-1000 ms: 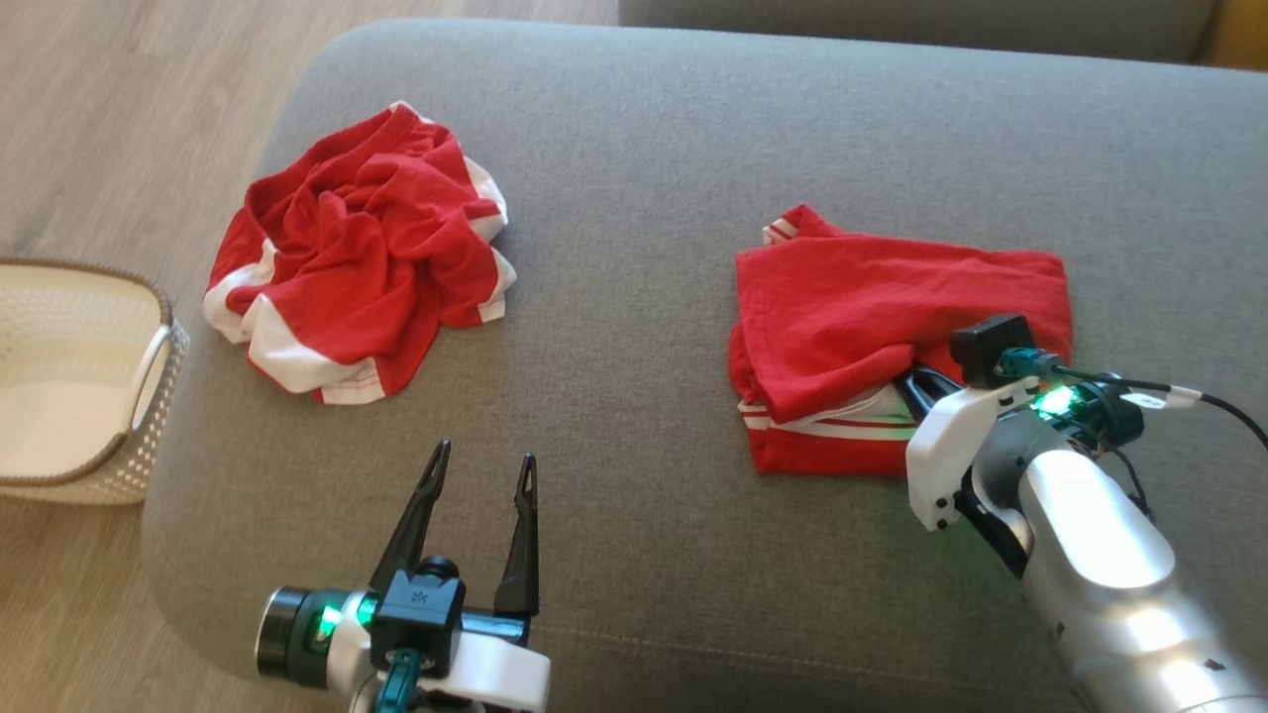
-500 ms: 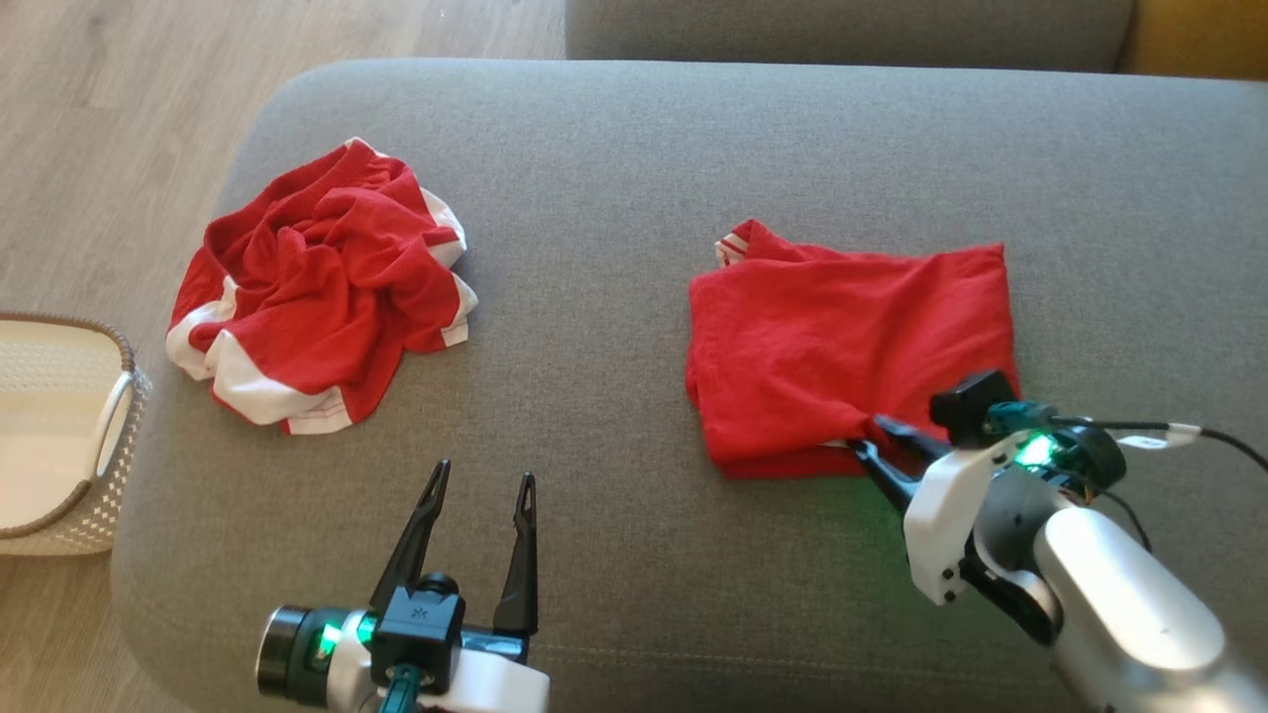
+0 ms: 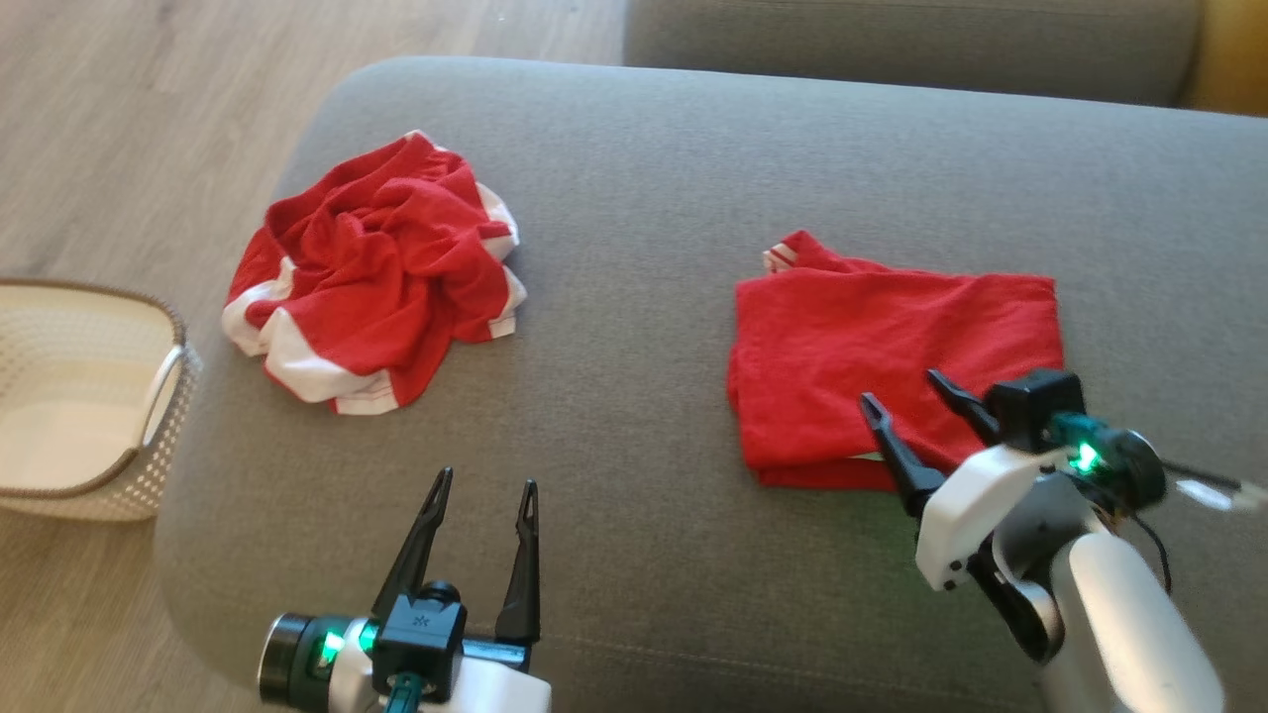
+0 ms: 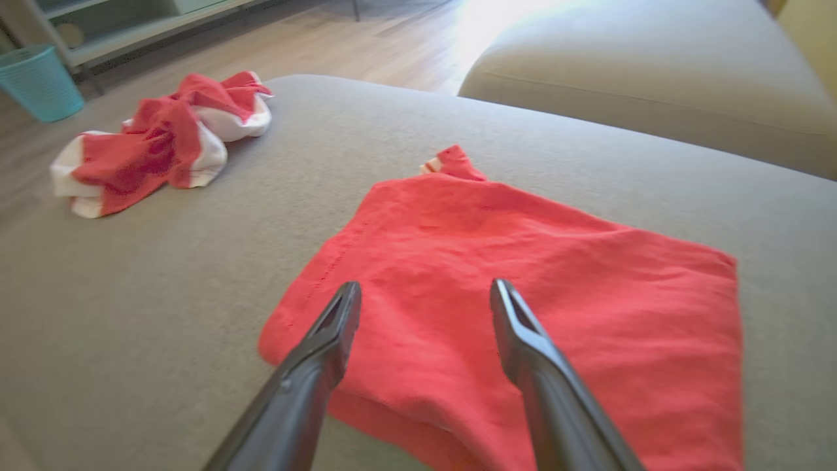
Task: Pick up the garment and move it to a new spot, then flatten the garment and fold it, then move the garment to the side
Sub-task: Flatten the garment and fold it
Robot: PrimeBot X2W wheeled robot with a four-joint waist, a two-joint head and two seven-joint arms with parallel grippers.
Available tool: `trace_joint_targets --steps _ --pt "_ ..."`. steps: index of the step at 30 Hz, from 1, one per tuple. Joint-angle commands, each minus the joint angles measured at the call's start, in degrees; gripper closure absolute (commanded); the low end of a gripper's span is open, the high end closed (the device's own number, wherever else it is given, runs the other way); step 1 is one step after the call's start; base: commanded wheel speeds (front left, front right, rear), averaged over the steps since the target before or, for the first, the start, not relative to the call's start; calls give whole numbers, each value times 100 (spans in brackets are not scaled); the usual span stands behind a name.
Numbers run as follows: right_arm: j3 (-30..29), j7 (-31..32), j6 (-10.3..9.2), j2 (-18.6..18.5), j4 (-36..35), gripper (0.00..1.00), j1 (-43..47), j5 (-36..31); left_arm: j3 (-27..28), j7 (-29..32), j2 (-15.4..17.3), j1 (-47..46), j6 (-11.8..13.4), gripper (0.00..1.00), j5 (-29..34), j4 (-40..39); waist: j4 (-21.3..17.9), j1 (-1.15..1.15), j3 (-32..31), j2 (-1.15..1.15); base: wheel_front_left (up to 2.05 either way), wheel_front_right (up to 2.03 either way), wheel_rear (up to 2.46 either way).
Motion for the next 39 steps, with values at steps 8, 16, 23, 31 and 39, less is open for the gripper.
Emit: trace_joint_targets --steps 8,16,23,31,39 --pt "-1548 -1465 -1 744 1263 100 9 -1950 168 -51 -43 -187 -31 0 43 -196 393 0 46 0 0 0 0" --pt "-450 -2396 -1 749 2749 100 -446 -1178 175 -51 -36 -201 -34 0 52 -210 488 0 64 0 0 0 0" --pt "1123 -2454 -1 750 2605 100 -737 108 202 -51 -50 -245 -17 0 43 -209 400 0 85 0 0 0 0" --pt "993 -2456 -1 750 1646 0 -88 351 382 -51 -37 -4 114 0 -44 -321 -67 0 -293 0 0 0 0" --pt "76 -2457 -1 749 210 0 680 -478 820 -51 -25 226 196 0 -189 -545 -825 0 -433 0 0 0 0"
